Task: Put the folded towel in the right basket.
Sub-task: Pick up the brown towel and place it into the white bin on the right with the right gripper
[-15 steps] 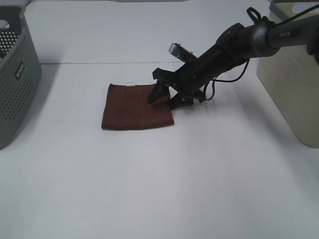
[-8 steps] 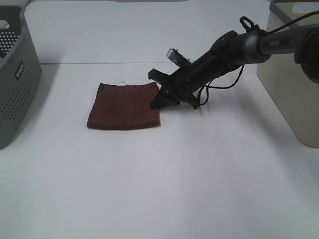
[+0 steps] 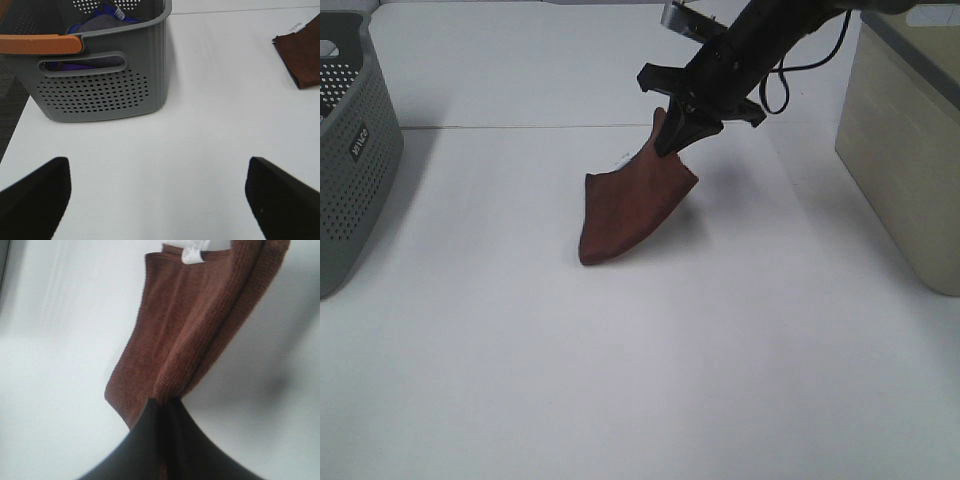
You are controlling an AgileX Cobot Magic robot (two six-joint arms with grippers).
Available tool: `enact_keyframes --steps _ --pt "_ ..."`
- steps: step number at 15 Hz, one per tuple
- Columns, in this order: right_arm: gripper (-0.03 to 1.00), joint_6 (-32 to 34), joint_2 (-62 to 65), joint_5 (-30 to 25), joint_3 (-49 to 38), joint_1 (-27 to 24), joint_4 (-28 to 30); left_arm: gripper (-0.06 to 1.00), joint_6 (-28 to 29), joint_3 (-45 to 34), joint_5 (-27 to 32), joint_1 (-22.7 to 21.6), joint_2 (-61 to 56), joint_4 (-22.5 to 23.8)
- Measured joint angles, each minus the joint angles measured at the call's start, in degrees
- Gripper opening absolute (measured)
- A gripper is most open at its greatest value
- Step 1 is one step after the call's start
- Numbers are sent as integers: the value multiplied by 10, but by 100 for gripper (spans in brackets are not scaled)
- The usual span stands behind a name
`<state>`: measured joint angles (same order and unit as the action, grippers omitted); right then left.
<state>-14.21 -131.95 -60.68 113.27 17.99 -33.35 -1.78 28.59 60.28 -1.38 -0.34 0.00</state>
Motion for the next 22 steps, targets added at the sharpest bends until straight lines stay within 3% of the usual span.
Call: enact_keyframes --steps 4,5,8,11,16,20,22 --pt "2 26 105 -37 0 0 131 88 0 0 0 0 0 0" --pt "2 26 105 -37 0 0 131 88 0 0 0 0 0 0" --pt "2 56 183 -60 0 0 294 88 0 0 0 0 0 0" --pt "2 68 213 -73 0 -13 374 88 0 0 0 0 0 0" --pt "2 63 239 -76 33 -139 382 88 0 0 0 0 0 0" --pt "2 35 237 -79 36 -281 309 88 0 0 0 0 0 0" --pt "2 18 217 -84 38 -326 282 88 0 0 0 0 0 0"
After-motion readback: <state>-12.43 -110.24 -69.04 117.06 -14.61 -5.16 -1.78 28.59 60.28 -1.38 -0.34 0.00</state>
